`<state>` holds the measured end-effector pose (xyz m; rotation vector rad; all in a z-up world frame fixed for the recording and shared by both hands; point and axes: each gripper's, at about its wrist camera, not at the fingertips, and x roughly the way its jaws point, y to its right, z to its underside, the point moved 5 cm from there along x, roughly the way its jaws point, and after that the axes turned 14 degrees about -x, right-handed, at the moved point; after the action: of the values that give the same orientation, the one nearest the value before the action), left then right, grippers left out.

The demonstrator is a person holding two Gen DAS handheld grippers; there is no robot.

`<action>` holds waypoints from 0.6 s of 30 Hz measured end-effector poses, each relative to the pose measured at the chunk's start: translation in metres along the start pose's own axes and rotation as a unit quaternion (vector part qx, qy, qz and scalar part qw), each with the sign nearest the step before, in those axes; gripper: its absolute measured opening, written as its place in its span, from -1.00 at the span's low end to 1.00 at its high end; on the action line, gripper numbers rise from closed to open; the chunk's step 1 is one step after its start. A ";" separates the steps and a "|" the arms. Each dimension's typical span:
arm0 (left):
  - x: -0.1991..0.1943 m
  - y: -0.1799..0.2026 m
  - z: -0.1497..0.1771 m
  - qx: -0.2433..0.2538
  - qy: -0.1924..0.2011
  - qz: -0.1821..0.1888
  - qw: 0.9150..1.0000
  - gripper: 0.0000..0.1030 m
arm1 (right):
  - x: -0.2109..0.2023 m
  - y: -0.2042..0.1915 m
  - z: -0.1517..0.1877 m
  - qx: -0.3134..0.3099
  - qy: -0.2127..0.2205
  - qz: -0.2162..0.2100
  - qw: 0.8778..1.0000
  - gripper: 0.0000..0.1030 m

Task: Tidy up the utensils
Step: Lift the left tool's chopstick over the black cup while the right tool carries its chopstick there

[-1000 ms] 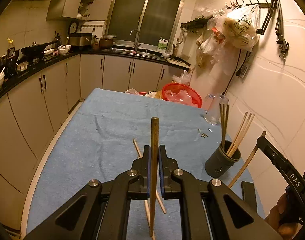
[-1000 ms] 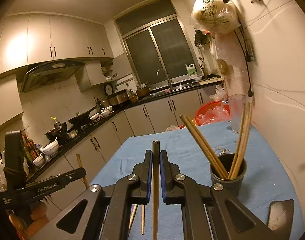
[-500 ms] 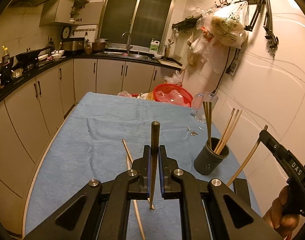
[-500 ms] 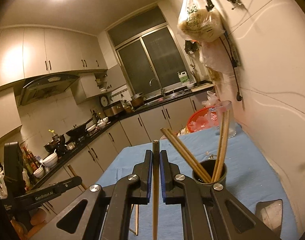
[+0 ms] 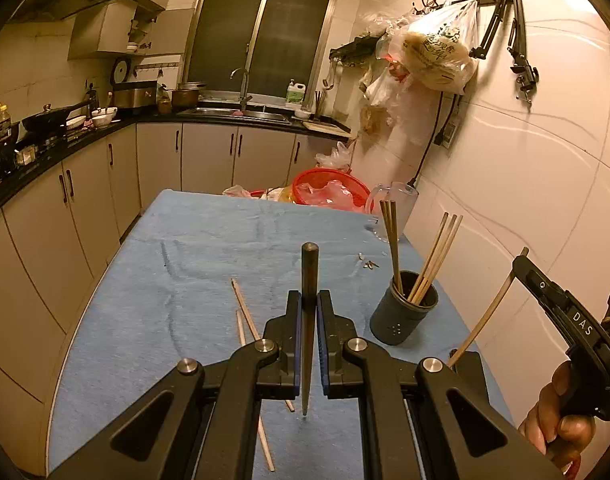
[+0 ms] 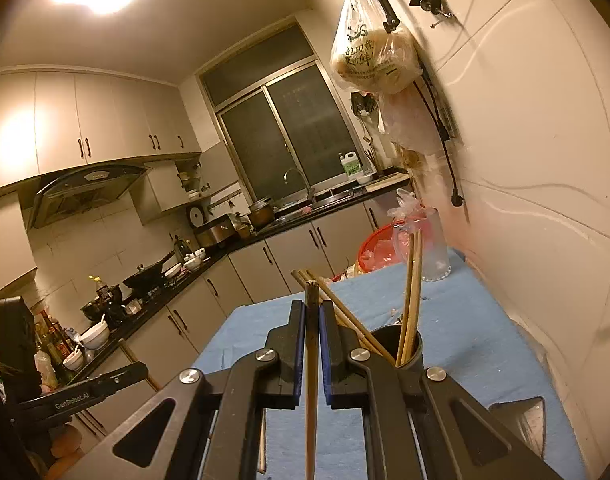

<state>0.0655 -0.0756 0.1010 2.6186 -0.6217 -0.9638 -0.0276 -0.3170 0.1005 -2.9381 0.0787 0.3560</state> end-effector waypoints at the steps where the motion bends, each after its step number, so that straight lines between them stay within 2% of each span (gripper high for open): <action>1: -0.001 0.001 0.000 0.001 -0.001 0.002 1.000 -0.85 | -0.001 0.001 0.000 0.000 0.001 0.000 1.000 -0.86; 10: -0.006 0.017 0.002 0.012 -0.003 0.012 1.000 -0.85 | -0.015 0.016 -0.004 0.016 0.008 0.004 1.000 -0.86; 18: -0.010 0.047 -0.005 0.032 0.001 0.032 0.999 -0.85 | -0.027 0.022 -0.013 0.013 0.018 0.013 1.000 -0.86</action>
<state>0.0479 -0.1104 0.1291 2.6374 -0.7422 -0.9357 -0.0523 -0.3401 0.1153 -2.9204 0.1242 0.3049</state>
